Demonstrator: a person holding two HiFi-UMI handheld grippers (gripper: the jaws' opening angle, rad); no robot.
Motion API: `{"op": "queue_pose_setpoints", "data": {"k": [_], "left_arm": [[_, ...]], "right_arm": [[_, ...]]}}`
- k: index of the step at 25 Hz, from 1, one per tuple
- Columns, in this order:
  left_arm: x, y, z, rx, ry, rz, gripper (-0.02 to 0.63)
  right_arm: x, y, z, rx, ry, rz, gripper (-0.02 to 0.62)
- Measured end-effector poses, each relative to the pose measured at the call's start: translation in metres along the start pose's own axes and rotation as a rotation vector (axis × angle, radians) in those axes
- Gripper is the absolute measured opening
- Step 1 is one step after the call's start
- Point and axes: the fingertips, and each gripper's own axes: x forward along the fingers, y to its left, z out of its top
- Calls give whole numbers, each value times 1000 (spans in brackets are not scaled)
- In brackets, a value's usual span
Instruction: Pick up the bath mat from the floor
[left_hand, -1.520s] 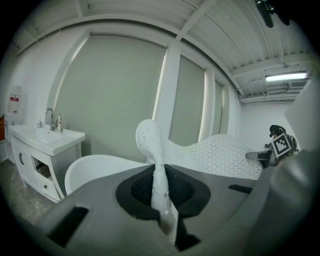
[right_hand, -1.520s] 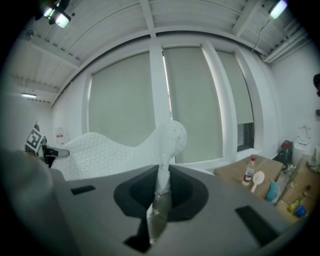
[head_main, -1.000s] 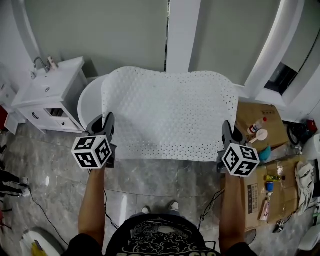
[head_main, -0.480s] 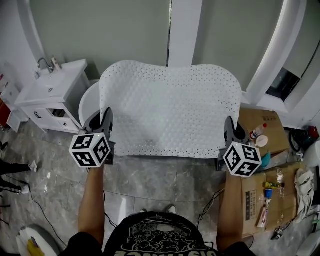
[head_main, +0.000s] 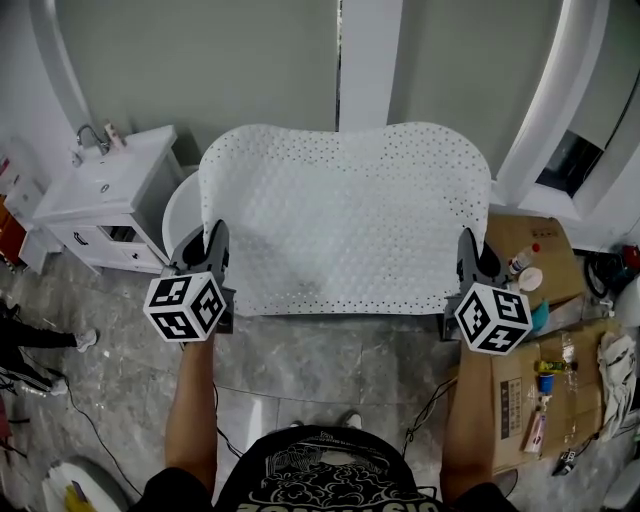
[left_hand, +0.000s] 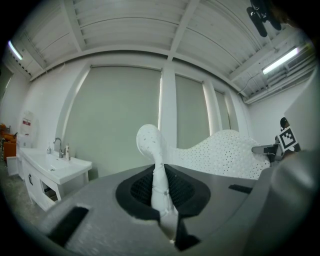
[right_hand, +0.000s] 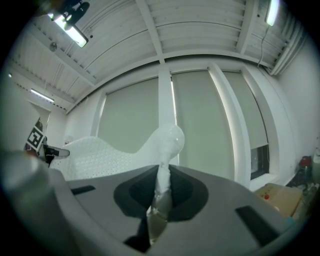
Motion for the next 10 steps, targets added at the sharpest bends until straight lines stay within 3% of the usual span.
{"op": "queue_pose_setpoints", "data": {"k": [10], "left_arm": [[-2, 6, 5, -1, -6, -2, 32]], "right_arm": [[-3, 5, 6, -4, -11, -10, 25]]}}
